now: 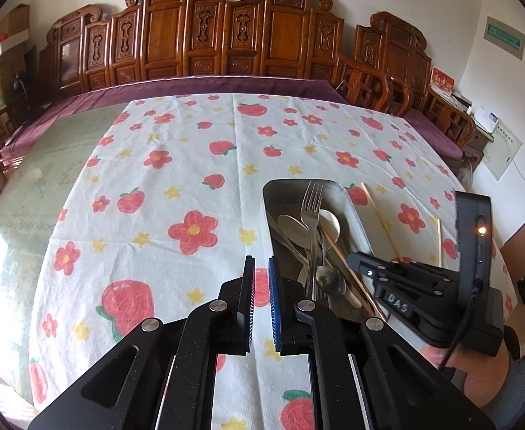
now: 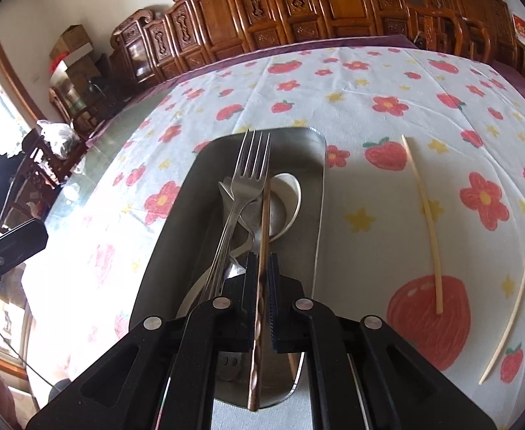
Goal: Organize utensils
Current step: 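Lower the wooden chopstick into the tray and open the right tool, then reach the right tool to a loose wooden chopstick on the cloth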
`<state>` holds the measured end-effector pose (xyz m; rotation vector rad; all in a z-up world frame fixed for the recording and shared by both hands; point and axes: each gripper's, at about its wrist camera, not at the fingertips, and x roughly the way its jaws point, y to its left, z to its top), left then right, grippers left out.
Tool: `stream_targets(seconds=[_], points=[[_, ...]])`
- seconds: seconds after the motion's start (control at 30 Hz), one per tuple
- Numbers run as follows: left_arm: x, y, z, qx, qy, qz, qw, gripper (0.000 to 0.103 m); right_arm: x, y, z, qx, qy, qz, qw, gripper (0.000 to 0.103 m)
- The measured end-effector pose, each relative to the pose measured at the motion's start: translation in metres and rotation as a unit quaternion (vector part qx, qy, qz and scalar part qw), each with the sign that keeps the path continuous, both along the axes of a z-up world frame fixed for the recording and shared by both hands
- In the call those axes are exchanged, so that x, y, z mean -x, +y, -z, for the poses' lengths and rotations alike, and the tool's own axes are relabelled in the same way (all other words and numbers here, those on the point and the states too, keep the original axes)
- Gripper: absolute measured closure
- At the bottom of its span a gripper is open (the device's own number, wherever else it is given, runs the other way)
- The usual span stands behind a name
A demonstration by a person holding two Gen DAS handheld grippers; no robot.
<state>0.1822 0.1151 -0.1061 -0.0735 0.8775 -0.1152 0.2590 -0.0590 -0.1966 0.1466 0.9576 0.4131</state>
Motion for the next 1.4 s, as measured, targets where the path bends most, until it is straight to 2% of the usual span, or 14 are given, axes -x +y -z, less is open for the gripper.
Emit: stream_targets(seconds=[0.23,0.53,0.8,0.9,0.97,1.03,1.13,1.4], points=[[-0.002,-0.008,-0.003,0.0,-0.002,0.006,1.0,0.096,0.006,-0.037,-0.029,-0.013,-0.038,-0.024,0.999,0.095],[-0.006,-0.034,-0.005,-0.002,-0.004,0.02,0.9998,0.096,0.022,-0.094,-0.05,0.02,-0.071,-0.016,0.997,0.095],[-0.01,-0.065,-0.006,-0.005,-0.008,0.035,0.9993,0.078,0.029,-0.141,-0.04,0.05,-0.068,0.01,0.996,0.094],[-0.011,-0.077,-0.005,-0.007,-0.009,0.04,0.9991,0.064,0.03,-0.157,-0.032,0.054,-0.06,0.027,0.996,0.079],[-0.014,-0.086,-0.003,-0.008,-0.008,0.043,0.999,0.052,0.031,-0.17,-0.026,0.057,-0.054,0.038,0.996,0.078],[-0.016,-0.095,-0.001,-0.01,-0.008,0.046,0.9988,0.048,0.03,-0.181,-0.019,0.064,-0.047,0.048,0.996,0.072],[-0.019,-0.105,0.002,-0.012,-0.009,0.049,0.9987,0.035,0.027,-0.193,-0.006,0.076,-0.033,0.06,0.995,0.063],[-0.029,-0.127,0.01,-0.01,0.001,0.057,0.9983,0.033,0.009,-0.204,0.027,0.081,0.009,0.081,0.993,0.061]])
